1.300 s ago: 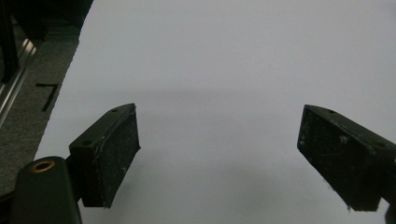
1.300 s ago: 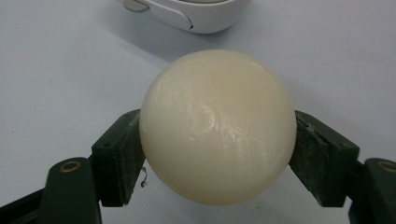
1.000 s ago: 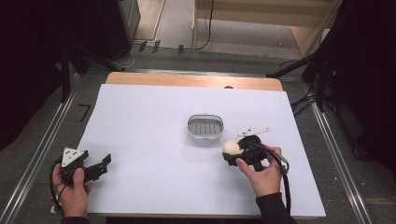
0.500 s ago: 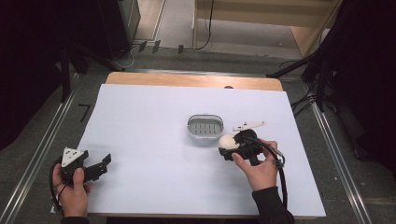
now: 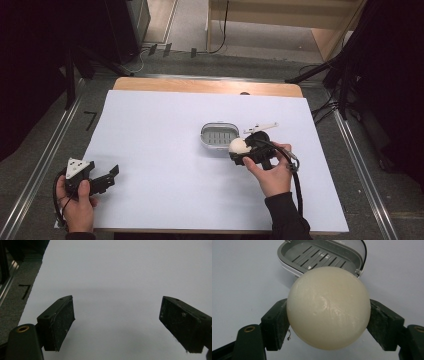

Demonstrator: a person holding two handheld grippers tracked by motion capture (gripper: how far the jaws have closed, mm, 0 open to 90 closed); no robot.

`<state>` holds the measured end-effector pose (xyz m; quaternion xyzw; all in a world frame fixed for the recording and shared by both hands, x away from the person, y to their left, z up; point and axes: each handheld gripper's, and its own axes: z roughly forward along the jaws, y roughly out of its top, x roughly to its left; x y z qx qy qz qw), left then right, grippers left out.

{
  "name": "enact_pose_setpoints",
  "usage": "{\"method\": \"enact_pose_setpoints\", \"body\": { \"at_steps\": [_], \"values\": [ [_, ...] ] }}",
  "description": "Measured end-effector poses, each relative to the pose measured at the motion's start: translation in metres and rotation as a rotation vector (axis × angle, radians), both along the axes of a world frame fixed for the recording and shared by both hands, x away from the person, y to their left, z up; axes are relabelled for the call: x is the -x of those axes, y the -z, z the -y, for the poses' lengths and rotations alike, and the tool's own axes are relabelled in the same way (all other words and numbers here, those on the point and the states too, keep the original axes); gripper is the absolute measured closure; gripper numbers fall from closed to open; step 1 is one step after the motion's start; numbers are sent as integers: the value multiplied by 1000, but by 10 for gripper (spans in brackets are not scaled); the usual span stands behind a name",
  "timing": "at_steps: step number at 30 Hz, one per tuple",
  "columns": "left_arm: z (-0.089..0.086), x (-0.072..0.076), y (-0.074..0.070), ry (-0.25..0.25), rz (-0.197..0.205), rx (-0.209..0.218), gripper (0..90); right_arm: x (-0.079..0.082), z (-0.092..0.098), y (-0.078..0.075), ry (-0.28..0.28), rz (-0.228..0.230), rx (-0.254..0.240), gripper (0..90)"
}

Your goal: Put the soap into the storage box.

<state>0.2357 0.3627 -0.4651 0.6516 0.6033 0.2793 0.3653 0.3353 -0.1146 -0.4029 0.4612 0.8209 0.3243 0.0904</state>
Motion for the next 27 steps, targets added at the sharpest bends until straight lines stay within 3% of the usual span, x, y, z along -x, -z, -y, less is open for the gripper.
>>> {"method": "enact_pose_setpoints", "body": {
  "at_steps": [27],
  "values": [
    [-1,0,0,1,3,7,139,-31,-30,-8,-14,-15,-1,257]
  ]
}}
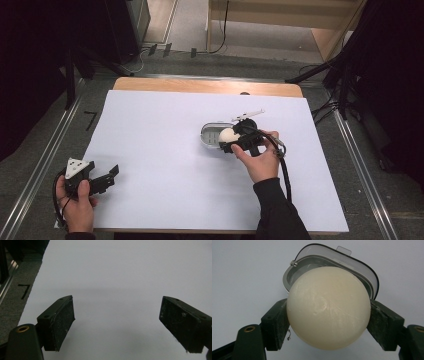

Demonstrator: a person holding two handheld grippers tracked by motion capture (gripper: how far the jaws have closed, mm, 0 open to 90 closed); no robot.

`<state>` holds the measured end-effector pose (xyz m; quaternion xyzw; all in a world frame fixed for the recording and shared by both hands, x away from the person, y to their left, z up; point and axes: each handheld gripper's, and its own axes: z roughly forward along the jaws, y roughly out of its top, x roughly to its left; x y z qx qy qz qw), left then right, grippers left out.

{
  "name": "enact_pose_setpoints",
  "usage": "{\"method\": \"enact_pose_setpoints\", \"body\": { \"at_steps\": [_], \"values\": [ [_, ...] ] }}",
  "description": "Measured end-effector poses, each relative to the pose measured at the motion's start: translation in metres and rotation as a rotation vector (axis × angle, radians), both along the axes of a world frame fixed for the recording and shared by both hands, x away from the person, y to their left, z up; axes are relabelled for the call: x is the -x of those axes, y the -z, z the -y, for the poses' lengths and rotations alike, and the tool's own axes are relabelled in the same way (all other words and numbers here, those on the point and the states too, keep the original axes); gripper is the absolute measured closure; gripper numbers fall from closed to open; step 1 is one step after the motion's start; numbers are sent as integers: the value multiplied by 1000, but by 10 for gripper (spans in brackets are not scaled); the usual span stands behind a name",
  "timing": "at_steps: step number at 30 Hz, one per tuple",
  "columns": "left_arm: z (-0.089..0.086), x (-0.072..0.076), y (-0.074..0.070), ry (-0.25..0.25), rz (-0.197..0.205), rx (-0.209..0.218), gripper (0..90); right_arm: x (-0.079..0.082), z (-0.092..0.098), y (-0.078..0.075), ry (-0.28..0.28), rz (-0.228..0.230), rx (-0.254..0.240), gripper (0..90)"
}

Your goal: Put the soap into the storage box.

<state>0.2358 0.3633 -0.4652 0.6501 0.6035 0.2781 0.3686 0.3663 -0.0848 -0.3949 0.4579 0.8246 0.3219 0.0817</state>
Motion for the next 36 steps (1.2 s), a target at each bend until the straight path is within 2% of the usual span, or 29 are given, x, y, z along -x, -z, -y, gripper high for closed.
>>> {"method": "enact_pose_setpoints", "body": {
  "at_steps": [14,21,36],
  "values": [
    [0,0,0,1,-1,1,138,-16,-18,5,-4,-23,12,257],
    [-1,0,0,2,-5,1,139,-21,-21,9,3,-37,29,257],
    [-1,0,0,3,-7,0,138,-30,-23,12,23,-51,22,256]
  ]
}}
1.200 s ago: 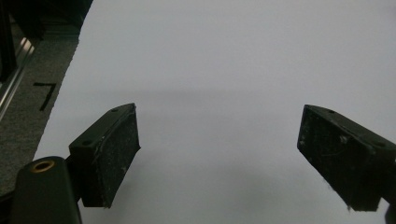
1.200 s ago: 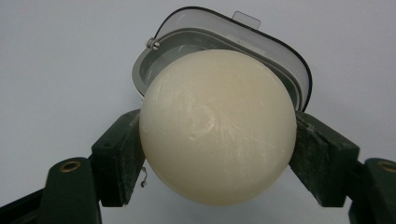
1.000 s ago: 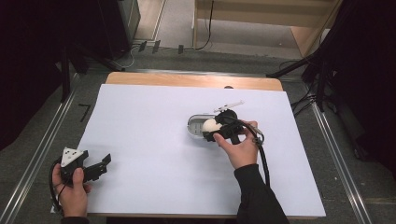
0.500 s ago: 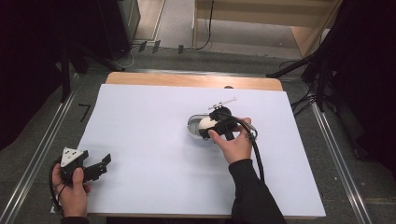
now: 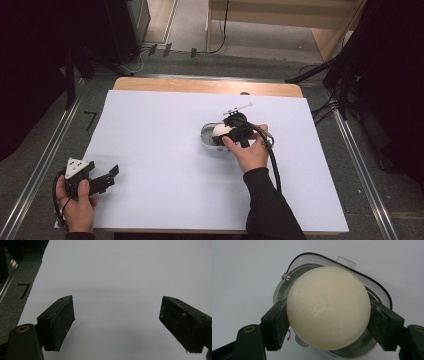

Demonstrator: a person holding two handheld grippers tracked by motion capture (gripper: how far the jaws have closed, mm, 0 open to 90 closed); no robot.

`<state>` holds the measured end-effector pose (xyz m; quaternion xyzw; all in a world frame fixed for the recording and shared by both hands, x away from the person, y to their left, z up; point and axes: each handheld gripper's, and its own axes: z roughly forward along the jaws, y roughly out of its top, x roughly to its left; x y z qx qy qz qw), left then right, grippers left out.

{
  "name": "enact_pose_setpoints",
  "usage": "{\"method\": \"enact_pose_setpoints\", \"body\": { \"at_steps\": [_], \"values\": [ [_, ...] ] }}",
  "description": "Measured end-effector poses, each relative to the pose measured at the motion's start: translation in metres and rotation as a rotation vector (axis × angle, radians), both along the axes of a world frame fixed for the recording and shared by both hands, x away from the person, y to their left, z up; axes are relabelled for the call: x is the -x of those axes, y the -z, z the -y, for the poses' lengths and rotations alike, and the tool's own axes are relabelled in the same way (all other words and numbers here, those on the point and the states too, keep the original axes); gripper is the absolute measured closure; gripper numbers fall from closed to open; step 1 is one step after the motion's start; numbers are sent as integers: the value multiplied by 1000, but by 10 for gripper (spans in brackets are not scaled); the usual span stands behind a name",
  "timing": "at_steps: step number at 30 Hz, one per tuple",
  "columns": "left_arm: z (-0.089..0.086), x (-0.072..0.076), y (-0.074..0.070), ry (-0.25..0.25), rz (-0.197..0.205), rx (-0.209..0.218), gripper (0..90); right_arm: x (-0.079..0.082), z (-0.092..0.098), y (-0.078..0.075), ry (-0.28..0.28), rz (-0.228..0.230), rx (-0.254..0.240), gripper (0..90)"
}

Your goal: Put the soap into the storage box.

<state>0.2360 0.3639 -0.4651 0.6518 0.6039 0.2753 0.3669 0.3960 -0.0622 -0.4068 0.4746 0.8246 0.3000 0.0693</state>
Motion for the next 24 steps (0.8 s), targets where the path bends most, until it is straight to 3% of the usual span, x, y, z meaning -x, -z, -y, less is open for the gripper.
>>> {"method": "enact_pose_setpoints", "body": {
  "at_steps": [24],
  "values": [
    [0,0,0,0,-1,2,139,-4,-10,14,20,-15,29,255]
  ]
}}
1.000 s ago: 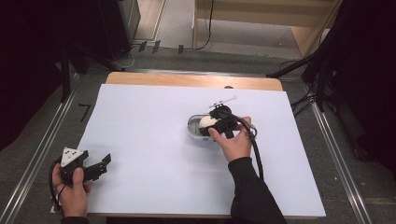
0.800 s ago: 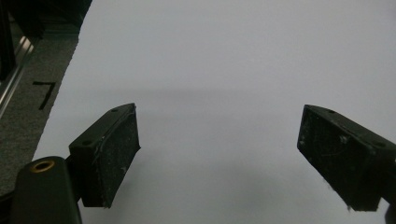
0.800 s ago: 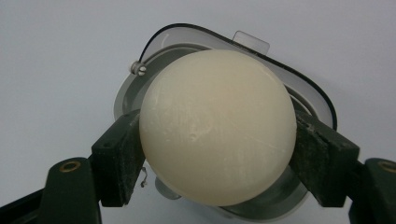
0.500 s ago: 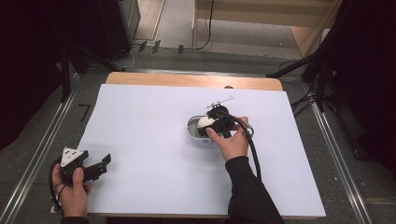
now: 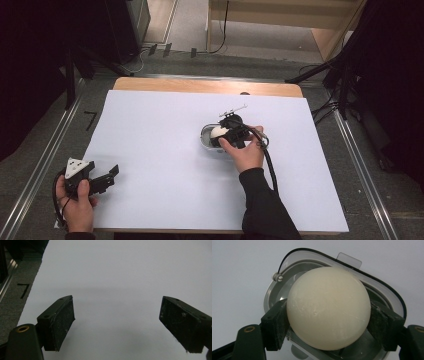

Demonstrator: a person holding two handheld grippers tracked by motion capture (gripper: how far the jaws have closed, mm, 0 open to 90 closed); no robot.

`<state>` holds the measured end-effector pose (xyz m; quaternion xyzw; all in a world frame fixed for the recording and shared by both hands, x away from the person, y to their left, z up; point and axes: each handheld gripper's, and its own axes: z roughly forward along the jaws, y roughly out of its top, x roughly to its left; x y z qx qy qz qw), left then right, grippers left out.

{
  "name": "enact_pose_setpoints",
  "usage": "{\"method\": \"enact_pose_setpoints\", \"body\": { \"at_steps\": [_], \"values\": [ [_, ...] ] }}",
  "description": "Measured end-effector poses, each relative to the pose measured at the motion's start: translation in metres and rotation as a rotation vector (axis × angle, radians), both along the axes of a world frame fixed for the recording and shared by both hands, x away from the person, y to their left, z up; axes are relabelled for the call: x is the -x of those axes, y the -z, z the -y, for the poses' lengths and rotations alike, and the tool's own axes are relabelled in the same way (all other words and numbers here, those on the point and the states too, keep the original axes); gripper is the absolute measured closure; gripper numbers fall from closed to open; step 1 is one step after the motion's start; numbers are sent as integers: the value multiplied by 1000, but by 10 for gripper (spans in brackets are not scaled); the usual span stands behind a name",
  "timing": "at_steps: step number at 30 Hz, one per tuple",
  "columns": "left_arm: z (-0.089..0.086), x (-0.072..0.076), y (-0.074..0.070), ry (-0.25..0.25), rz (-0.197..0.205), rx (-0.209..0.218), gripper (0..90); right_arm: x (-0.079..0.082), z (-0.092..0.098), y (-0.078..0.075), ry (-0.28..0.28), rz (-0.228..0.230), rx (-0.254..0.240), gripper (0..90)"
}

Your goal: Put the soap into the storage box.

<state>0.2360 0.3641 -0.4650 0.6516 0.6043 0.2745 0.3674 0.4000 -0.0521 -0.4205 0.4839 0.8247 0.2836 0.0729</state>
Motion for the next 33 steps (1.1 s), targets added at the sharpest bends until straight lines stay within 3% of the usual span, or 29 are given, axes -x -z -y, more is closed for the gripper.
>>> {"method": "enact_pose_setpoints", "body": {
  "at_steps": [11,18,25,33],
  "values": [
    [0,0,0,-1,1,-2,138,1,1,1,-5,2,3,251],
    [0,0,0,-1,1,-1,138,0,4,1,-3,-2,-38,197],
    [0,0,0,-1,1,-2,139,2,5,-2,-13,10,-26,137],
    [0,0,0,-2,0,-3,139,4,7,-5,-9,23,-26,138]
  ]
}}
